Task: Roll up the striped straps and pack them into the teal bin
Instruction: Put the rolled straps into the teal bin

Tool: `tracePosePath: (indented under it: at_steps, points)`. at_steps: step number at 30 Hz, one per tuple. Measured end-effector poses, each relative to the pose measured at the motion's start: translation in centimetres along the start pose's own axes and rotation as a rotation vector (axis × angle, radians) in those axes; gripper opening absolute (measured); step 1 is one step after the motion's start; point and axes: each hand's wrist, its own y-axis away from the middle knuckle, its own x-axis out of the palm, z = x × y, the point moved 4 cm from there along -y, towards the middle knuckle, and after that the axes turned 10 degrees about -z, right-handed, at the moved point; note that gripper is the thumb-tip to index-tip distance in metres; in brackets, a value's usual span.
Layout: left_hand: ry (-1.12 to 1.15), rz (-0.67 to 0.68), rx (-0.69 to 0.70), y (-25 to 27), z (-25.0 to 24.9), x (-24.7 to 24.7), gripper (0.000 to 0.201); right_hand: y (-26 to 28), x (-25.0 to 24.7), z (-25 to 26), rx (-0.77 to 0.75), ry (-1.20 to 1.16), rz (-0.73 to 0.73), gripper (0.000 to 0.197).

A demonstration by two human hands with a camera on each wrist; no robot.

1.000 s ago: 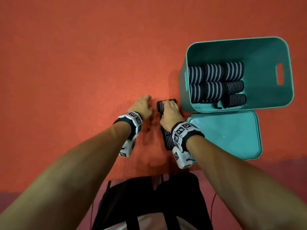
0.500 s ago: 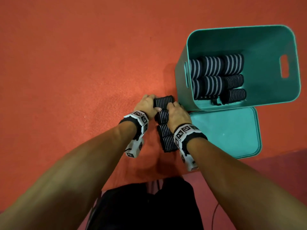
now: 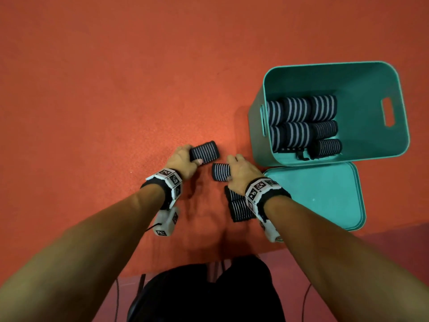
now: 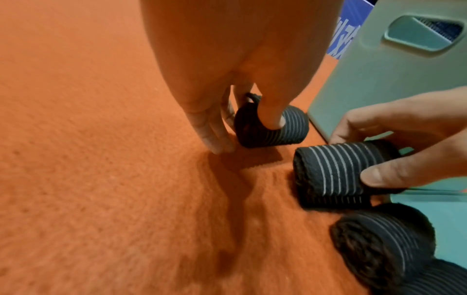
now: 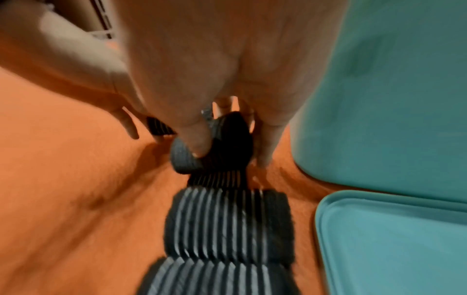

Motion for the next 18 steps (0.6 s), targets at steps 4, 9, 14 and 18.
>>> tracePosePath:
  at_steps: [4, 9, 14, 18]
  points:
    - [0.044, -0.103, 0.070, 1.3, -2.5, -4.5, 0.038, 0.8, -4.0, 2.1, -0.087, -0.295, -0.003, 0.039]
    - [0.270, -0.254, 0.202, 2.2, -10.7, -11.5, 0.038, 1.9, -13.7, 2.3, -0.028, -0.831, -0.115, 0.038]
    - [0.430, -0.339, 0.238, 2.2, -19.1, -14.4, 0.039, 2.1, -23.5, -2.6, 0.063, -1.127, -0.253, 0.042]
    - [0.366, -0.377, 0.227, 2.5, -24.1, -12.6, 0.045, 1.5, -27.0, -9.0, 0.233, -1.181, -0.271, 0.045]
